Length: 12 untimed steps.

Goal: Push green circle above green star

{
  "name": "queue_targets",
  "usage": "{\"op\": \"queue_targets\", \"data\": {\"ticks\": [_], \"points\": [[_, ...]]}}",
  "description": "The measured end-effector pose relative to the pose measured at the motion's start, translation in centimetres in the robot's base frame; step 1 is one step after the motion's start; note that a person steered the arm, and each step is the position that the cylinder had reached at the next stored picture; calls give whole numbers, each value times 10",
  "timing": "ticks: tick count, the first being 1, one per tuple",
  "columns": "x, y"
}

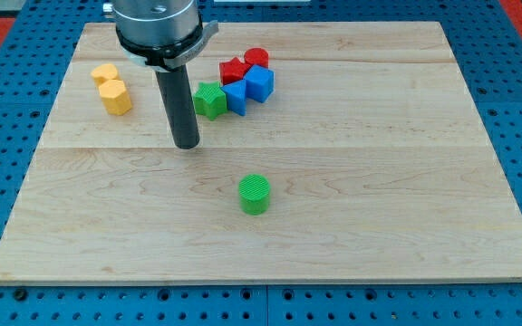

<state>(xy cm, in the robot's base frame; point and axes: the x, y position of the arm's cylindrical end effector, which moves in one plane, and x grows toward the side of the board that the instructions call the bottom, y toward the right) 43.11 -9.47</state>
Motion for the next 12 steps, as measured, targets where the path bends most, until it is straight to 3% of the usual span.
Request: {"op": "queue_targets", "data": {"ticks": [1, 5, 7, 9, 10, 12], "points": [[-36, 7], [-50, -14], [-6, -24], [-6, -24], [25, -38], [17, 106]]}}
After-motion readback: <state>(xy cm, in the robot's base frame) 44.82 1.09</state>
